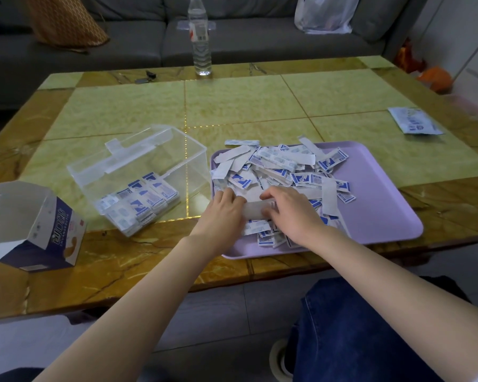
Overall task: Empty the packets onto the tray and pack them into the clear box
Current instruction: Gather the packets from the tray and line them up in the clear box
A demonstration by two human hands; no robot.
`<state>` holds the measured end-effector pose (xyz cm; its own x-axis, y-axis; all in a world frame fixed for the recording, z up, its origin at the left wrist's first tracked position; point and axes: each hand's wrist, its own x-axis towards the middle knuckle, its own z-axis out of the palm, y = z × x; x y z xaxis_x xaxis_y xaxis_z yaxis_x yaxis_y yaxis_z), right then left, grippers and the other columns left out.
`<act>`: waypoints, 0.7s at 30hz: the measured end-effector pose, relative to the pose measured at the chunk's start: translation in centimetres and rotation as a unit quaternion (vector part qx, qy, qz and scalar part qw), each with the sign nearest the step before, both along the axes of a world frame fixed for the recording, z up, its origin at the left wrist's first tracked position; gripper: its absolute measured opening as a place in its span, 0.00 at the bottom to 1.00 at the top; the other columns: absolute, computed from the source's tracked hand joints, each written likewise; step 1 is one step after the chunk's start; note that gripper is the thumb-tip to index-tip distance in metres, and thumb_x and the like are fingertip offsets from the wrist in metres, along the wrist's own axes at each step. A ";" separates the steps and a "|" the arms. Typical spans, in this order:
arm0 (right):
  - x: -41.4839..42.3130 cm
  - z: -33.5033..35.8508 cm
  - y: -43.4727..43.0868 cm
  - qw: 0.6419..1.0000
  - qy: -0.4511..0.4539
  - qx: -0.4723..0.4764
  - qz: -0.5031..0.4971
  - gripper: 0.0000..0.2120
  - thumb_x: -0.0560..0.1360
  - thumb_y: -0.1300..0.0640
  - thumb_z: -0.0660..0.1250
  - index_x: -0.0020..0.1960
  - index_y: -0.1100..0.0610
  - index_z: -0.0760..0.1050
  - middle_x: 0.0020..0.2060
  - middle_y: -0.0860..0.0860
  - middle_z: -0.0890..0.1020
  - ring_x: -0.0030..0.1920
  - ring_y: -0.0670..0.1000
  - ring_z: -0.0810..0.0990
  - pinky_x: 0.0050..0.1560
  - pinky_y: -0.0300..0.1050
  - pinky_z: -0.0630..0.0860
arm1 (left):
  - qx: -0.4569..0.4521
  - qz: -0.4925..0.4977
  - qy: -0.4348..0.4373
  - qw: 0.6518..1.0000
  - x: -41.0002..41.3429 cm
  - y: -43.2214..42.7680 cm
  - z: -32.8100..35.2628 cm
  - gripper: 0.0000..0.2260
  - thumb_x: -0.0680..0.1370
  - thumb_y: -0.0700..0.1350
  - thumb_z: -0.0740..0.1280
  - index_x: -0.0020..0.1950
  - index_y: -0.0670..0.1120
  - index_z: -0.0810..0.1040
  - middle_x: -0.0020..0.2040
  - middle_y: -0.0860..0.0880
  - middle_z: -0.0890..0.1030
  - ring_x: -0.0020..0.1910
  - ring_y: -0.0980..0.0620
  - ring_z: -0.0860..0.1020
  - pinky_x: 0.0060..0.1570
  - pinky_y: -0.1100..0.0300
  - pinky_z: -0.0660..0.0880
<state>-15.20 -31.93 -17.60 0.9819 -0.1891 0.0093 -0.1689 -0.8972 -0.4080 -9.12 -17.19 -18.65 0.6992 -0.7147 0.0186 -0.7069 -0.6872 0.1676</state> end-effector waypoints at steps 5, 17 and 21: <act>-0.2 -0.3 1.1 0.995 -0.048 0.091 0.002 0.15 0.75 0.69 0.61 0.59 0.58 0.74 0.57 0.52 0.77 0.58 0.50 0.74 0.59 0.38 0.69 | -0.079 0.027 0.009 0.996 -0.1 -0.3 0.5 0.11 0.79 0.38 0.59 0.61 0.44 0.74 0.55 0.45 0.72 0.57 0.46 0.69 0.49 0.58 0.65; 0.8 -0.4 2.5 0.985 -0.079 0.149 -0.019 0.20 0.72 0.75 0.59 0.60 0.59 0.74 0.57 0.54 0.78 0.58 0.50 0.75 0.55 0.32 0.67 | -0.131 0.083 0.146 0.977 -0.4 -0.5 1.1 0.12 0.76 0.35 0.63 0.59 0.40 0.70 0.56 0.41 0.69 0.52 0.41 0.73 0.52 0.49 0.70; 0.8 -0.5 1.9 0.992 -0.029 0.125 0.017 0.19 0.74 0.73 0.58 0.61 0.59 0.73 0.57 0.54 0.77 0.57 0.50 0.73 0.51 0.32 0.66 | -0.104 0.073 0.141 0.982 -0.2 -0.1 0.6 0.09 0.78 0.37 0.60 0.58 0.40 0.69 0.56 0.42 0.70 0.51 0.41 0.73 0.51 0.48 0.70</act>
